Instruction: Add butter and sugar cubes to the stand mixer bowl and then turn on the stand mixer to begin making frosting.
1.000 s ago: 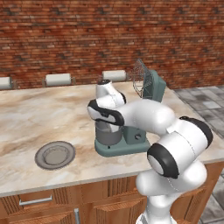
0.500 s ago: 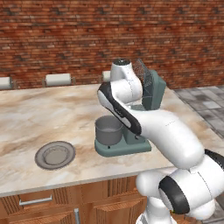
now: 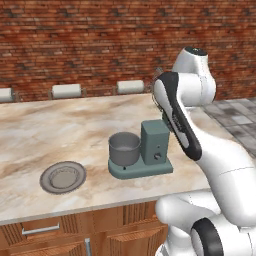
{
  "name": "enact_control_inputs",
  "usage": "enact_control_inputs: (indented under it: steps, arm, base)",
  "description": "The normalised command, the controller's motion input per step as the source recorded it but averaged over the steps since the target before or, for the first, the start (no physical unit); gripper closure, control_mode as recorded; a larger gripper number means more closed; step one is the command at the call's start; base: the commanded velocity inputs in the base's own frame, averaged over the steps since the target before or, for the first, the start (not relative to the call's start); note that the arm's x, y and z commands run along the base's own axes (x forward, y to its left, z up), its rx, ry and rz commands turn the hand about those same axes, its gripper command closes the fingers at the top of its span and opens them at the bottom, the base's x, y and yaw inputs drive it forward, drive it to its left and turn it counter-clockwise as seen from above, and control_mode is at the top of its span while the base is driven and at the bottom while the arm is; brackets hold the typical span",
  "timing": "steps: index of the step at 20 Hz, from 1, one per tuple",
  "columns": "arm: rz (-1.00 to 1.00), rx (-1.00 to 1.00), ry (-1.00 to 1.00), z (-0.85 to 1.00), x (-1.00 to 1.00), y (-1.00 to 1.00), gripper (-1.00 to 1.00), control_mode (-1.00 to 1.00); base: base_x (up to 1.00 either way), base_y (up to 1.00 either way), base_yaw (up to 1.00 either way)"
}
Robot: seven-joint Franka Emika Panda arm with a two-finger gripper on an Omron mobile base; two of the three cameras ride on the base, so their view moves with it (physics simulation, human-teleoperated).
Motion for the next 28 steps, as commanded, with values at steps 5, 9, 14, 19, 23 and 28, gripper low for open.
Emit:
enact_control_inputs:
  steps: [5, 9, 14, 19, 23, 28]
  arm:
    - [0.0, 0.07, -0.02, 0.5, -0.33, -0.98, -1.0, -1.0]
    - [0.0, 0.06, -0.02, 0.11, -0.08, -1.0, -1.0, -1.0]
    - [0.0, 0.09, -0.1, -0.19, 0.09, -0.89, -1.0, -1.0]
    - [0.0, 0.14, -0.14, -0.16, 0.31, -0.68, -1.0, -1.0]
    - [0.0, 0.17, -0.1, -0.09, 0.42, -0.36, -1.0, -1.0]
    - [0.02, 0.2, -0.02, -0.11, 0.63, 0.02, -1.0, -1.0]
  base:
    - [0.0, 0.0, 0.0]
    - [0.0, 0.0, 0.0]
    - [0.0, 0.0, 0.0]
    - [0.0, 0.0, 0.0]
    - [0.0, 0.0, 0.0]
    - [0.0, 0.0, 0.0]
